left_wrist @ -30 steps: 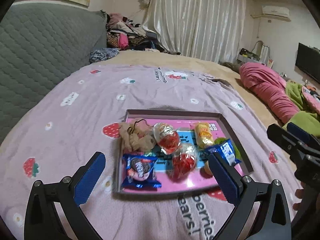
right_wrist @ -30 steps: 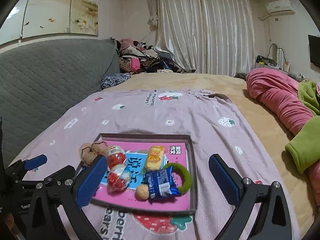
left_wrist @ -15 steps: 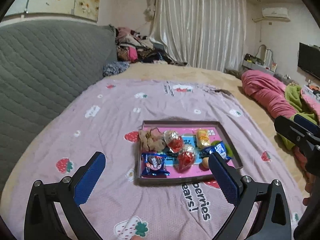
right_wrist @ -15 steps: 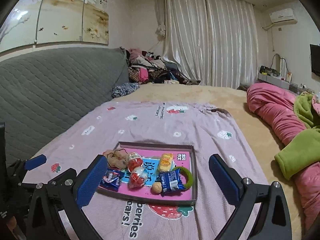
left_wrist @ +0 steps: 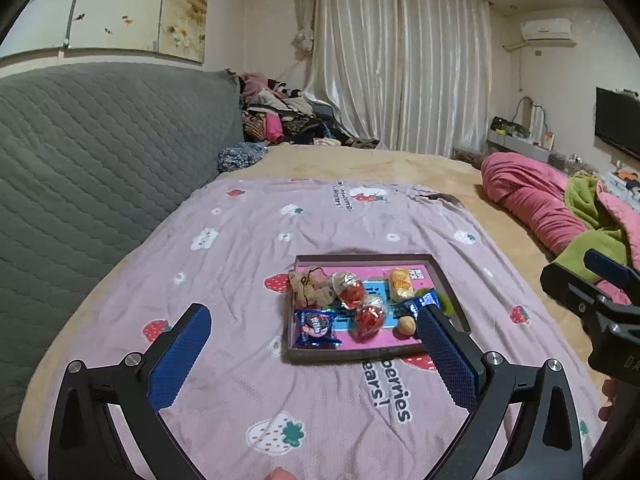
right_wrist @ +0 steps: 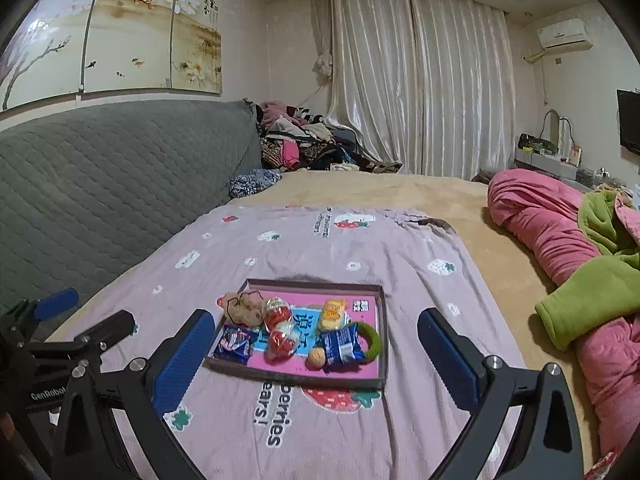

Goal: Organize objects

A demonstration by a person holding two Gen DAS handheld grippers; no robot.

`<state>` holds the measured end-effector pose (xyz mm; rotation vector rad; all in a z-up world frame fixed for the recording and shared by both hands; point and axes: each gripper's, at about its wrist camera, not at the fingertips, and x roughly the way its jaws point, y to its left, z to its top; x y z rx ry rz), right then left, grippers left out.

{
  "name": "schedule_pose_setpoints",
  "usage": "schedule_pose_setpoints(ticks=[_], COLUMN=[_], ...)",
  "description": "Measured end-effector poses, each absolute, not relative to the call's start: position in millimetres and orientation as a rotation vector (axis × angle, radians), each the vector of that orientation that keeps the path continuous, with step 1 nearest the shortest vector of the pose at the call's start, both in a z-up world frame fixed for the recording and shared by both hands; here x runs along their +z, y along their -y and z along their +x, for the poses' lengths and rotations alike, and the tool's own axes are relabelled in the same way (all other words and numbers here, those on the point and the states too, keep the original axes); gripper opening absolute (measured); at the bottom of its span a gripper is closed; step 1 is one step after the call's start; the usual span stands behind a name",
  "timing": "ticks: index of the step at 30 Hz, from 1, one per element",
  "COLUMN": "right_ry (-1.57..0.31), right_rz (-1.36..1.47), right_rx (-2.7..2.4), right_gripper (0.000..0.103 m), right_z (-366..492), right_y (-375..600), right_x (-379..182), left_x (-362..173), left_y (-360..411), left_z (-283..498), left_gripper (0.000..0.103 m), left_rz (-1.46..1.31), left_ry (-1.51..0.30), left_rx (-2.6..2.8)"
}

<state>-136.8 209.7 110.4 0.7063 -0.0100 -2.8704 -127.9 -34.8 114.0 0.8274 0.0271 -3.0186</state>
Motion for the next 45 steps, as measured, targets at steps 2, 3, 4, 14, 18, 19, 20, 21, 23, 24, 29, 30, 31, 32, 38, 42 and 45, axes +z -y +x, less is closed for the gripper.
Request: schedule_pose_setpoints(ticks=[2, 3, 4, 14, 18, 19, 20, 21, 23, 24, 29, 30, 31, 32, 38, 42, 45], right_ry=[0.013, 0.012, 0.014, 0.018, 0.001, -0.007, -0.014, -0.021, -0.028, -0.028, -0.026, -0.028, -0.028, -0.024, -0.014, -0.002, 0.005], right_rz=[0.708, 0.711, 0.715, 0.709, 0.712, 0.711, 0.712, 0.714, 0.724, 0.728, 0.755, 0.764, 0.772, 0.777, 0.831, 0.848, 0.867], right_rx=[-2.870, -2.875, -2.880, -2.873, -2.866, -2.860, -2.859, -2.861, -2.856, -2.856, -2.845, -2.844, -2.844, -2.843, -2.824, -2.823, -2.815], right_gripper=[0.102, 0.102, 0.102, 0.102, 0.102, 0.102, 0.102, 0.102, 0.102, 0.102, 0.102, 0.102, 0.102, 0.102, 0.102, 0.103, 0.102], right_z=[-130.7, -128.1, -124.7, -96.7, -87.2, -84.7, -83.2, -81.7, -79.1, -77.9, -76.4, -76.9, -77.4, -77.4, -80.0, -80.5, -82.9], right_y=[-211.6, -211.8, -212.6, -212.8, -209.9, -209.3, -208.8, -208.4, -207.5, -207.6, -208.7, -208.7, -209.0, -208.8, -208.5, -210.2, -211.5], right_x=[109.6, 108.8, 108.9, 106.0, 99.3, 97.4, 95.7, 94.0, 90.2, 87.9, 76.9, 74.3, 71.5, 68.6, 47.6, 35.6, 27.0], left_x=[116.6, 117.9, 118.7, 106.4, 96.3, 93.3, 89.7, 86.1, 78.1, 75.5, 61.3, 59.6, 56.6, 54.3, 33.0, 21.5, 13.3], left_y=[33.7, 33.1, 32.8, 28.8, 23.9, 23.4, 23.5, 24.3, 25.8, 26.1, 20.3, 18.7, 17.7, 17.1, 13.9, 15.7, 15.6], left_z=[-121.2, -118.2, -115.8, -92.2, -86.9, -86.4, -86.2, -86.1, -83.7, -83.3, -80.3, -79.2, -78.1, -77.7, -78.2, -77.9, -79.0], left_gripper=[0.103, 0.103, 0.103, 0.103, 0.103, 0.103, 0.103, 0.103, 0.103, 0.103, 0.103, 0.103, 0.103, 0.103, 0.103, 0.103, 0.103], left_rz=[0.828, 0.823, 0.828, 0.888, 0.897, 0.903, 0.916, 0.924, 0.945, 0.948, 0.976, 0.976, 0.978, 0.981, 1.023, 1.035, 1.051], left_ry=[-0.021, -0.025, -0.032, -0.047, -0.008, -0.005, -0.008, -0.022, -0.041, -0.041, 0.012, 0.020, 0.025, 0.026, 0.062, 0.059, 0.062], left_rx=[-3.021, -3.024, -3.028, -3.025, -3.010, -3.008, -3.005, -3.004, -3.008, -3.005, -2.988, -2.986, -2.986, -2.986, -2.971, -2.973, -2.975])
